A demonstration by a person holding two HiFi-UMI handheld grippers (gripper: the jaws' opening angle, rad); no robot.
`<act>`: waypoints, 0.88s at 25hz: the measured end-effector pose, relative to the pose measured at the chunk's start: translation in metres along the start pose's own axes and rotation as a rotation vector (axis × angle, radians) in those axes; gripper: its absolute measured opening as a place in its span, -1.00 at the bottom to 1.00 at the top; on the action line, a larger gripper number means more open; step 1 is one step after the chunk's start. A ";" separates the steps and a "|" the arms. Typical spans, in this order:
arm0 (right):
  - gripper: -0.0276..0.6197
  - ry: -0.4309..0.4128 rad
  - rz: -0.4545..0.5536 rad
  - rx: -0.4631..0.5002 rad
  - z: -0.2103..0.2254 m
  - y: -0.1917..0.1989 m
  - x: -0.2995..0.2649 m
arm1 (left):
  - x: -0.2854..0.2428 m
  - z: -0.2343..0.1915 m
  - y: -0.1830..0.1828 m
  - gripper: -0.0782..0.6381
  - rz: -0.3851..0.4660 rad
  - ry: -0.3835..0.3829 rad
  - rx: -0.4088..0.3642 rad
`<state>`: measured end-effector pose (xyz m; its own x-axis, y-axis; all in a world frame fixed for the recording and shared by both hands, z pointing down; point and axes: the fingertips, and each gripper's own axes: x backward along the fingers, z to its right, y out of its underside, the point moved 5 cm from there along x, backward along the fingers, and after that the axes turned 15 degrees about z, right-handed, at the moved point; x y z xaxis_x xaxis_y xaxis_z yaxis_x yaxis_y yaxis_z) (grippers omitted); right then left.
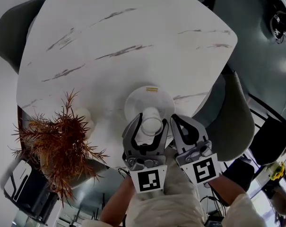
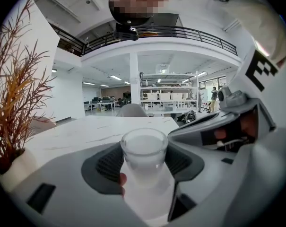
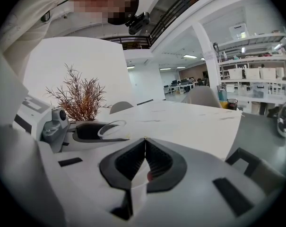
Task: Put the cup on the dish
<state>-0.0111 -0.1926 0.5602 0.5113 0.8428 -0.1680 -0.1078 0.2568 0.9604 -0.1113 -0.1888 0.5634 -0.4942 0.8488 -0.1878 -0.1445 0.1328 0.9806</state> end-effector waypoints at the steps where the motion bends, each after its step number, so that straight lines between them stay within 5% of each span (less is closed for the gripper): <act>1: -0.90 0.002 -0.004 -0.006 0.000 0.000 0.000 | -0.001 0.000 0.001 -0.02 -0.003 0.001 0.000; 22: -0.90 0.019 0.008 0.041 0.005 -0.006 0.006 | -0.004 -0.005 0.006 -0.01 -0.025 0.034 0.037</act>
<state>-0.0026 -0.1912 0.5548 0.4941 0.8538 -0.1640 -0.0763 0.2305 0.9701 -0.1141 -0.1941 0.5694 -0.5198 0.8271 -0.2137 -0.1254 0.1736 0.9768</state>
